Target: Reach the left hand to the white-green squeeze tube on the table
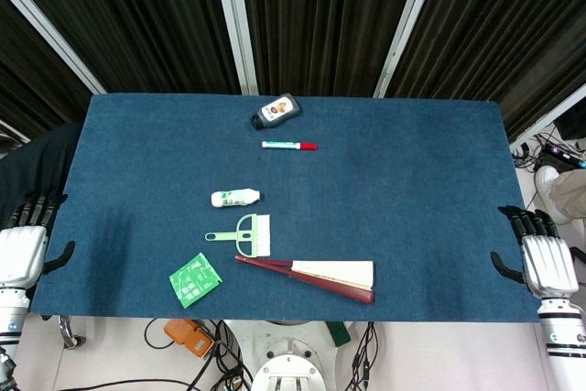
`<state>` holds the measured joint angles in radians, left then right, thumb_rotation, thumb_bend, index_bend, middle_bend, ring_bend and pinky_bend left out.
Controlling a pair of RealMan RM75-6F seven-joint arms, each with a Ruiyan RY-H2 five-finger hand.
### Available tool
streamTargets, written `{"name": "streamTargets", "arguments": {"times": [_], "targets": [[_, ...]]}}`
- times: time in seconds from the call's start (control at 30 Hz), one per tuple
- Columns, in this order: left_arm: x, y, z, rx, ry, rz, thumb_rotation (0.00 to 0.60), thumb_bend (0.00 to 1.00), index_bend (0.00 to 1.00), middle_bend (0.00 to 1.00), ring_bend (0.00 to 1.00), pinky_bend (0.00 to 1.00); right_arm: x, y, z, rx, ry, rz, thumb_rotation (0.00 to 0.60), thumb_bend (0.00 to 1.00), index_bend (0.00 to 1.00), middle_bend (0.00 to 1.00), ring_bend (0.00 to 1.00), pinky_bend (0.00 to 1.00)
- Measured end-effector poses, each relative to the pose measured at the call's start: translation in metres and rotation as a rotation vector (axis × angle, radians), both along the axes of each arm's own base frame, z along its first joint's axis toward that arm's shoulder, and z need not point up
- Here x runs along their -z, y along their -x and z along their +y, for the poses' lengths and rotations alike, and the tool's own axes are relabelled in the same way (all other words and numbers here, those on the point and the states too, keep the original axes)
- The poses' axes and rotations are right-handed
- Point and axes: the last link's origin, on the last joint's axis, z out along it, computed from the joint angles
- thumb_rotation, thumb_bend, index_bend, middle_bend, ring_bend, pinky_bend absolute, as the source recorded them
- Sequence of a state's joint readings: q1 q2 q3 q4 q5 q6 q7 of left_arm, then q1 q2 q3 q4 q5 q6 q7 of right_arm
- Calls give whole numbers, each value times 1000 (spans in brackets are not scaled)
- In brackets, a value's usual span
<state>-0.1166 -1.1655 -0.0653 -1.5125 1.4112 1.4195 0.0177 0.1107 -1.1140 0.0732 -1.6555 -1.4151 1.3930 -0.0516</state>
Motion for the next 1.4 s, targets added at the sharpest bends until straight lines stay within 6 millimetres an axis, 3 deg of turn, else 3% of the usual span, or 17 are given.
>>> {"name": "streamTargets", "arguments": {"times": [0.47, 0.67, 0.97, 1.2, 1.4], "targets": [[4, -2, 0, 9, 12, -2, 600, 307, 113, 0, 0, 108, 1, 0, 0, 6, -4, -2, 600, 422, 207, 218, 202, 134], [16, -10, 3, 41, 42, -39, 600, 304, 113, 0, 0, 108, 1, -1, 2, 12, -4, -15, 600, 422, 207, 218, 202, 134], [66, -50, 28, 154, 224, -128, 600, 265, 113, 11, 0, 108, 1, 0, 2, 16, -17, -12, 600, 421, 207, 218, 202, 134], [113, -96, 63, 236, 344, -188, 600, 263, 113, 51, 0, 108, 0, 1, 2, 18, -18, -16, 600, 421, 207, 218, 202, 134], [138, -123, 94, 263, 374, -193, 600, 266, 113, 80, 0, 108, 1, 1, 1, 18, -20, -16, 600, 421, 207, 218, 202, 134]]}}
